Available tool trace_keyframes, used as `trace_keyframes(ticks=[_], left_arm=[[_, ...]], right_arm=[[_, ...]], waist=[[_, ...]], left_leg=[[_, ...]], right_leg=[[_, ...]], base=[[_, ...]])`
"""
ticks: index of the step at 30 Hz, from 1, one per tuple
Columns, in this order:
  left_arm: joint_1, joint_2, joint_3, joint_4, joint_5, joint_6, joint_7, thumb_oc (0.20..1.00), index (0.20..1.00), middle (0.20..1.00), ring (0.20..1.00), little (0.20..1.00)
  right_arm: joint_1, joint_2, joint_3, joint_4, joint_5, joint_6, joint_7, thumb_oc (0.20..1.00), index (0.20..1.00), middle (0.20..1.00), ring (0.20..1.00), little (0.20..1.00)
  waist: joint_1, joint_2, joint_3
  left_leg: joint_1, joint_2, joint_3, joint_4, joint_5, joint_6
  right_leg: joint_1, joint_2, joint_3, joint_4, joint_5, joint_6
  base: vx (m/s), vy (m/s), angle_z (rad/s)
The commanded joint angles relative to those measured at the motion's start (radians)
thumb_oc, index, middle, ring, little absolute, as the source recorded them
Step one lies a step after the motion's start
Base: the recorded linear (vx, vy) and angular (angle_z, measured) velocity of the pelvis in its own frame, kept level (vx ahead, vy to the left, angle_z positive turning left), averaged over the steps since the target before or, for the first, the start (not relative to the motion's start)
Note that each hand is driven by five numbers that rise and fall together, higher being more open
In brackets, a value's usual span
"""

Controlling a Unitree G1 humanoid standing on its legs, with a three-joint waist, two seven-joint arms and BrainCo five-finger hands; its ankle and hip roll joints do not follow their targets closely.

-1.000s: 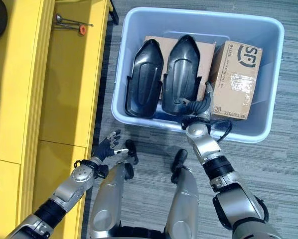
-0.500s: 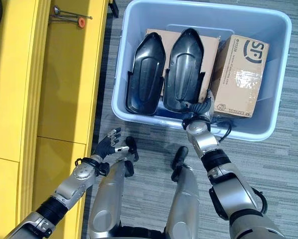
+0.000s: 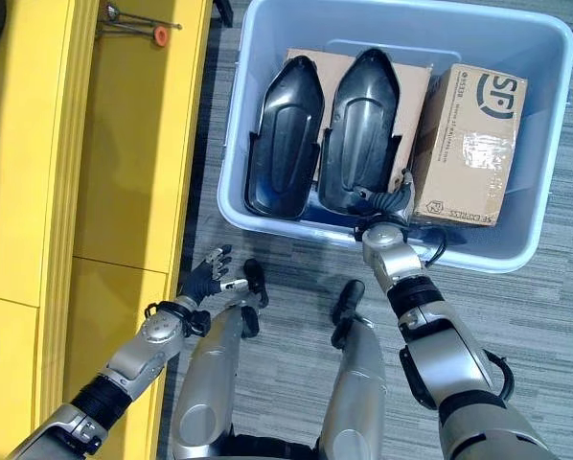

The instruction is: Move parts from the plastic box to the shelf.

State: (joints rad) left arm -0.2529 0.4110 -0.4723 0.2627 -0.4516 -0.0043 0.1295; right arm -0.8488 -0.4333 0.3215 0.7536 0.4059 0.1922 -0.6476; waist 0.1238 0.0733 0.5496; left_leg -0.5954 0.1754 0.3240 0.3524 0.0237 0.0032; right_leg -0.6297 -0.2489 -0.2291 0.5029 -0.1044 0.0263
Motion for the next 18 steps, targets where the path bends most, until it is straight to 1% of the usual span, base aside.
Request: trace_keyframes(ticks=[1, 7, 8, 9, 10, 11, 13, 16, 17, 18], left_arm=[[0.031, -0.018, -0.045, -0.054, -0.005, -0.025, -0.011, 1.000, 1.000, 1.000, 1.000, 1.000], [0.033, -0.012, -0.054, -0.052, -0.011, -0.031, -0.019, 1.000, 1.000, 1.000, 1.000, 1.000], [0.032, -0.011, -0.056, -0.053, -0.013, -0.030, -0.017, 1.000, 1.000, 1.000, 1.000, 1.000], [0.033, -0.009, -0.059, -0.045, -0.016, -0.040, -0.023, 1.000, 1.000, 1.000, 1.000, 1.000], [0.031, -0.009, -0.062, -0.043, -0.016, -0.042, -0.022, 1.000, 1.000, 1.000, 1.000, 1.000], [0.033, -0.011, -0.066, -0.039, -0.033, -0.044, -0.031, 1.000, 1.000, 1.000, 1.000, 1.000], [0.034, -0.013, -0.067, -0.042, -0.046, -0.051, -0.033, 1.000, 1.000, 1.000, 1.000, 1.000], [0.035, -0.010, -0.066, -0.055, -0.055, -0.054, -0.027, 1.000, 1.000, 1.000, 1.000, 1.000], [0.031, -0.010, -0.062, -0.058, -0.063, -0.045, -0.039, 1.000, 1.000, 1.000, 1.000, 1.000], [0.029, -0.010, -0.061, -0.059, -0.060, -0.041, -0.041, 1.000, 1.000, 1.000, 1.000, 1.000]], right_arm=[[-0.036, -0.047, 0.003, -0.012, -0.118, -0.007, -0.014, 1.000, 1.000, 1.000, 1.000, 1.000], [-0.072, -0.073, 0.040, -0.017, -0.248, 0.034, -0.041, 1.000, 1.000, 1.000, 1.000, 1.000], [-0.080, -0.077, 0.048, -0.017, -0.285, 0.044, -0.054, 1.000, 1.000, 1.000, 1.000, 1.000], [-0.105, -0.094, 0.072, -0.015, -0.413, 0.088, -0.095, 1.000, 1.000, 1.000, 1.000, 1.000], [-0.112, -0.098, 0.081, -0.017, -0.437, 0.105, -0.105, 1.000, 1.000, 1.000, 1.000, 1.000], [-0.121, -0.104, 0.093, -0.023, -0.437, 0.134, -0.110, 1.000, 1.000, 1.000, 1.000, 1.000], [-0.124, -0.105, 0.102, -0.022, -0.444, 0.142, -0.101, 1.000, 1.000, 1.000, 1.000, 1.000], [-0.126, -0.098, 0.111, -0.015, -0.387, 0.165, -0.103, 1.000, 1.000, 1.000, 1.000, 1.000], [-0.126, -0.087, 0.107, 0.026, -0.267, 0.155, -0.110, 1.000, 1.000, 1.000, 1.000, 1.000], [-0.126, -0.084, 0.102, 0.043, -0.235, 0.144, -0.110, 1.000, 1.000, 1.000, 1.000, 1.000]], waist=[[0.014, 0.051, -0.030], [0.019, 0.058, -0.030], [0.019, 0.059, -0.030], [0.022, 0.064, -0.030], [0.022, 0.065, -0.030], [0.023, 0.068, -0.030], [0.025, 0.069, -0.030], [0.028, 0.073, -0.030], [0.033, 0.076, -0.030], [0.035, 0.077, -0.030]], left_leg=[[-0.016, -0.018, -0.101, -0.021, -0.010, -0.047], [-0.029, -0.020, -0.105, -0.012, -0.013, -0.046], [-0.030, -0.021, -0.106, -0.012, -0.014, -0.045], [-0.033, -0.023, -0.107, -0.009, -0.016, -0.043], [-0.034, -0.024, -0.108, -0.008, -0.016, -0.042], [-0.038, -0.026, -0.110, -0.006, -0.016, -0.041], [-0.042, -0.028, -0.113, -0.005, -0.017, -0.039], [-0.046, -0.029, -0.115, -0.004, -0.017, -0.036], [-0.049, -0.031, -0.116, -0.005, -0.016, -0.038], [-0.049, -0.031, -0.116, -0.005, -0.016, -0.038]], right_leg=[[-0.016, 0.009, 0.001, 0.080, -0.012, 0.037], [-0.028, 0.005, 0.000, 0.090, -0.013, 0.038], [-0.030, 0.004, 0.000, 0.092, -0.013, 0.038], [-0.032, 0.003, 0.001, 0.101, -0.016, 0.039], [-0.033, 0.003, 0.001, 0.103, -0.017, 0.039], [-0.037, 0.004, 0.004, 0.110, -0.019, 0.039], [-0.040, 0.003, 0.004, 0.112, -0.021, 0.039], [-0.044, 0.001, 0.003, 0.118, -0.023, 0.038], [-0.044, -0.002, -0.002, 0.119, -0.023, 0.037], [-0.044, -0.002, -0.003, 0.119, -0.024, 0.036]], base=[[0.00, 0.000, 0.00], [0.00, 0.000, 0.00], [0.00, 0.000, 0.00], [0.00, 0.000, 0.00], [0.00, 0.000, 0.00], [0.00, 0.000, 0.00], [0.00, 0.000, 0.00], [0.00, 0.000, 0.00], [0.00, 0.000, 0.00], [0.00, 0.000, 0.00]])
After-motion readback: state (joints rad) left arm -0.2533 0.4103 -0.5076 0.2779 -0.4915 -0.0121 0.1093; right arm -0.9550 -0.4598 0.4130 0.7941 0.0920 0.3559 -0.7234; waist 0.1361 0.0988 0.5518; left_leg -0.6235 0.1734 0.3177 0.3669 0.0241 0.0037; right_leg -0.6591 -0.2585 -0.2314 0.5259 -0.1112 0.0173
